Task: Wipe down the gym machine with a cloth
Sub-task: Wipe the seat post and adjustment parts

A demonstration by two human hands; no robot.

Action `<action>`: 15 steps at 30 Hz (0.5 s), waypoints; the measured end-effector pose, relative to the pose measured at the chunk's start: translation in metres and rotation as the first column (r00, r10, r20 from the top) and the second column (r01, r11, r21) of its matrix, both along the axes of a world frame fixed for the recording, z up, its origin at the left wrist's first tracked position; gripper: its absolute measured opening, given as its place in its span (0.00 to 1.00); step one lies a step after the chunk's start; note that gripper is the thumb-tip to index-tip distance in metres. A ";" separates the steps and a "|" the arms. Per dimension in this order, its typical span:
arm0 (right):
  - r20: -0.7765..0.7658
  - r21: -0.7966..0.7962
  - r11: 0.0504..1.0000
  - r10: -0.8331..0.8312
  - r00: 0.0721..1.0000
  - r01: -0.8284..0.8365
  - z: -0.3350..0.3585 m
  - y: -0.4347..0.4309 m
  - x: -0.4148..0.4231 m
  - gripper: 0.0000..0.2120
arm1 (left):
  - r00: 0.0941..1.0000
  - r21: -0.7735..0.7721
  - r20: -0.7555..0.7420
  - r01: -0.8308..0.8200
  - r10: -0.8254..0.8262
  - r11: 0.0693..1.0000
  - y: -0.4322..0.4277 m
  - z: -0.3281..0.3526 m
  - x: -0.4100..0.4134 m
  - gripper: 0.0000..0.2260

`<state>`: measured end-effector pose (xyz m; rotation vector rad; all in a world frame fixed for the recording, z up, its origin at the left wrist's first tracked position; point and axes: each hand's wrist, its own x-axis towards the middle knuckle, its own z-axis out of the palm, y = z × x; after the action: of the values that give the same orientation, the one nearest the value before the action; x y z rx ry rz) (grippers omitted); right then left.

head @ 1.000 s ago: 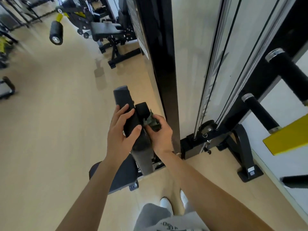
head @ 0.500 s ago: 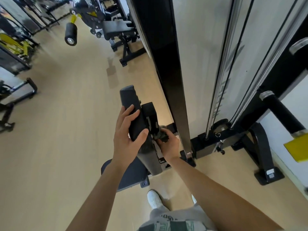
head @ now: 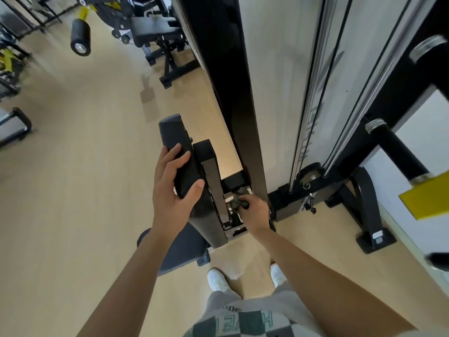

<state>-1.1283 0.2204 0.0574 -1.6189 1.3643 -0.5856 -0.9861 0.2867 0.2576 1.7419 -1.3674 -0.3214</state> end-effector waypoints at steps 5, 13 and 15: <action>0.137 -0.159 0.981 -0.088 0.987 0.110 0.001 0.010 -0.005 0.15 | 0.999 0.004 -0.030 -0.013 0.013 1.000 0.000 -0.002 0.000 0.25; 0.057 -0.405 0.913 0.074 0.996 -0.045 -0.001 -0.001 0.031 0.18 | 0.999 0.013 -0.037 -0.015 0.016 1.000 0.001 -0.003 0.000 0.25; -0.073 -0.457 0.879 0.112 0.991 -0.133 -0.005 0.001 0.031 0.22 | 0.999 0.015 -0.031 -0.013 0.013 1.000 0.001 -0.003 -0.001 0.25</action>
<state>-1.0968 0.2213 0.0526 -2.0942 1.1965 -0.8494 -0.9867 0.2880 0.2544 1.7500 -1.3339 -0.3512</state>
